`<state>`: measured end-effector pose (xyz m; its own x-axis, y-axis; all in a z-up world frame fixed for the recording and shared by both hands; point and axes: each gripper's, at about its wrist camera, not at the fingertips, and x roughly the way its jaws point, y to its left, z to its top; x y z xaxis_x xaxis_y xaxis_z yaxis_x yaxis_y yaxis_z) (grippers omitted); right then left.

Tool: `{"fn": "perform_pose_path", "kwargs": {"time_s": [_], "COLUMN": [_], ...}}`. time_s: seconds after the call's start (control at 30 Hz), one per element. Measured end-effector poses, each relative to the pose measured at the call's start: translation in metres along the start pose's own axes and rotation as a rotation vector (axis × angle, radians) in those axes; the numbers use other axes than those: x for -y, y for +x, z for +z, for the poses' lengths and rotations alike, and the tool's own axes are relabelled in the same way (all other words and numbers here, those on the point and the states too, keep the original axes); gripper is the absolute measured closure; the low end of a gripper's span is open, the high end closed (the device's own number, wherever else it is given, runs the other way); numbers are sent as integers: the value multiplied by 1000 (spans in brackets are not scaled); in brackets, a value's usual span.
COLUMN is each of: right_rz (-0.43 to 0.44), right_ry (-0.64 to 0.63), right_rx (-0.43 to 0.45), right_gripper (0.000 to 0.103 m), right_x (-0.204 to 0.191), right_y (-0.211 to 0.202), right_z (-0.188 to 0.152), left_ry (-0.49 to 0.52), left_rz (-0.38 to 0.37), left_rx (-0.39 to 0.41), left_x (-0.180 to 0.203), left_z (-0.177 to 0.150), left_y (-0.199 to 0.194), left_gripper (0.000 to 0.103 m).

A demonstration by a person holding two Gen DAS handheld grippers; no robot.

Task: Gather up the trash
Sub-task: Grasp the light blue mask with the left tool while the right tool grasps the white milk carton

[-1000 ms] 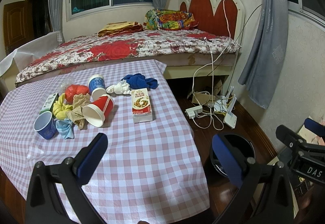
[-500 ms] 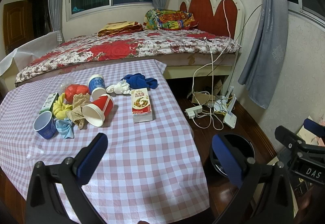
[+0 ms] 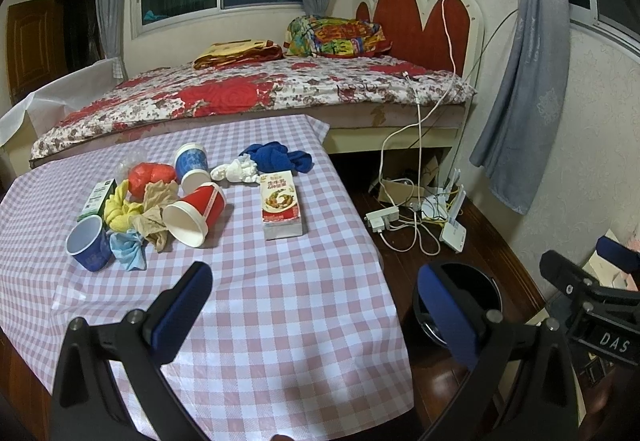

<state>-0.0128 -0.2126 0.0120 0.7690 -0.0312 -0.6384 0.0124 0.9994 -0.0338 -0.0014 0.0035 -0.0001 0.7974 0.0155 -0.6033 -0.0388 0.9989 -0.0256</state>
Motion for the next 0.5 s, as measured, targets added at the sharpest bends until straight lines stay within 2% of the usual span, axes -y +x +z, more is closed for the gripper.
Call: {"fn": "perform_pose_path", "kwargs": {"time_s": [0.13,0.5], "right_rz": [16,116], "right_ry": [-16,-68], "right_rx": [0,4], "right_gripper": [0,0], "right_x": [-20,-55], "right_y": [13,35], "right_z": [-9,10], "left_ry": [-10,-57], "left_rz": [16,112], "left_rx": [-9,-58], "left_x": [-9,-59], "left_z": [-8,-14], "left_y": [8,20], "left_gripper": [0,0]}}
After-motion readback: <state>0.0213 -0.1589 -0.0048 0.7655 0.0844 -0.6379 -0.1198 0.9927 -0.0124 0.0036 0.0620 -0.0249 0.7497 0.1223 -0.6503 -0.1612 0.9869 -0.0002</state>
